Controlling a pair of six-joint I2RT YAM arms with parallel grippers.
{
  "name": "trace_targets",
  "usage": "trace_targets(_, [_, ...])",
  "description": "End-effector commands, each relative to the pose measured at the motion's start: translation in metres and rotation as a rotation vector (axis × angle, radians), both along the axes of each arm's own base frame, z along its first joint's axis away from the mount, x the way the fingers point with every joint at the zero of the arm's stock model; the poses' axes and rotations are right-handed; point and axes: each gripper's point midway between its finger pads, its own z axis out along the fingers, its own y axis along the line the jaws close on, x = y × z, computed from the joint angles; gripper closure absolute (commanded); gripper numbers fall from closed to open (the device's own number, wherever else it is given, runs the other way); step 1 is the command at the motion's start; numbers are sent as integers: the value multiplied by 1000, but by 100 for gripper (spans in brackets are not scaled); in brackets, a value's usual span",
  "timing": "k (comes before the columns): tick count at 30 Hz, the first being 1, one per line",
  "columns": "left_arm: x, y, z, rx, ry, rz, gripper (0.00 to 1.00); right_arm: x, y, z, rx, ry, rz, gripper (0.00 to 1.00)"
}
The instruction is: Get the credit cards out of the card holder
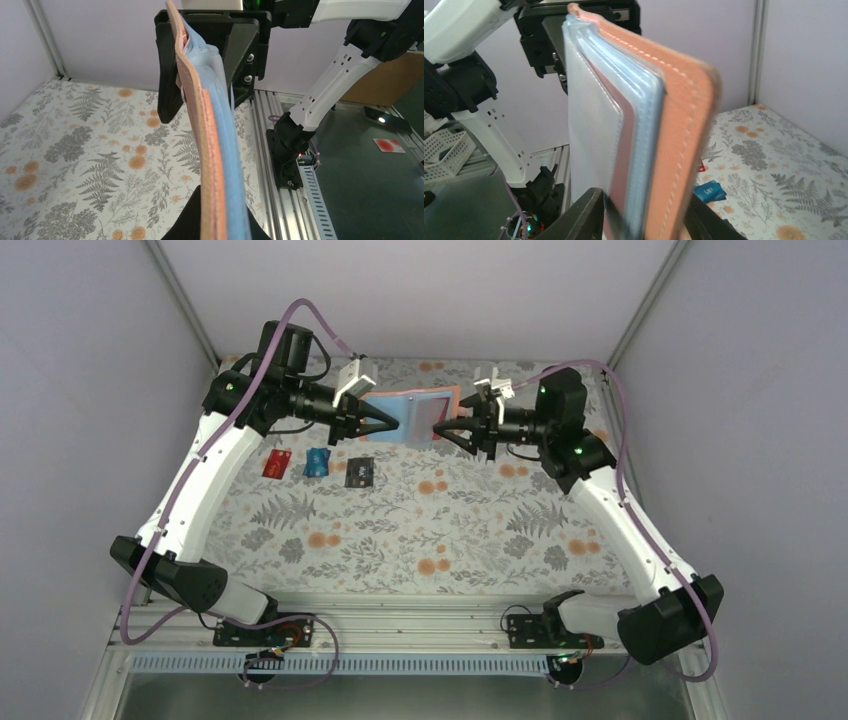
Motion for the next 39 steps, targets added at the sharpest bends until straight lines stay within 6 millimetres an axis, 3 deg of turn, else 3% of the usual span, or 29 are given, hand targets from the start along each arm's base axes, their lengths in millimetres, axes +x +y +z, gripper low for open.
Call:
trace_targets(1, [-5, -2, 5, -27, -6, -38, 98, -7, 14, 14, 14, -46, 33, 62])
trace_targets(6, [-4, -2, 2, -24, 1, -37, 98, -10, 22, 17, 20, -52, 44, 63])
trace_targets(10, [3, -3, -2, -13, 3, -11, 97, -12, 31, 20, 24, -43, 61, 72])
trace_targets(16, [16, -3, -13, 32, 3, 54, 82, -7, 40, 20, 21, -5, 52, 86])
trace_targets(19, [16, -2, -13, 38, -5, 59, 62, -1, 40, 18, 12, 10, 13, 96])
trace_targets(22, [10, 1, -7, 38, -40, 45, 26, 4, 39, 17, 5, 28, -20, 96])
trace_targets(25, [13, 0, -9, 40, -36, 54, 14, 4, 40, 18, 13, 42, -16, 96])
trace_targets(30, [46, -8, -37, 120, 3, 171, 16, -11, 46, 29, 33, 30, 52, 96])
trace_targets(36, [46, -9, -35, 122, -12, 174, 24, -26, 44, 35, 41, 21, 108, 96])
trace_targets(39, [39, -10, -31, 110, -12, 142, 56, -39, 42, 40, 42, 1, 166, 96])
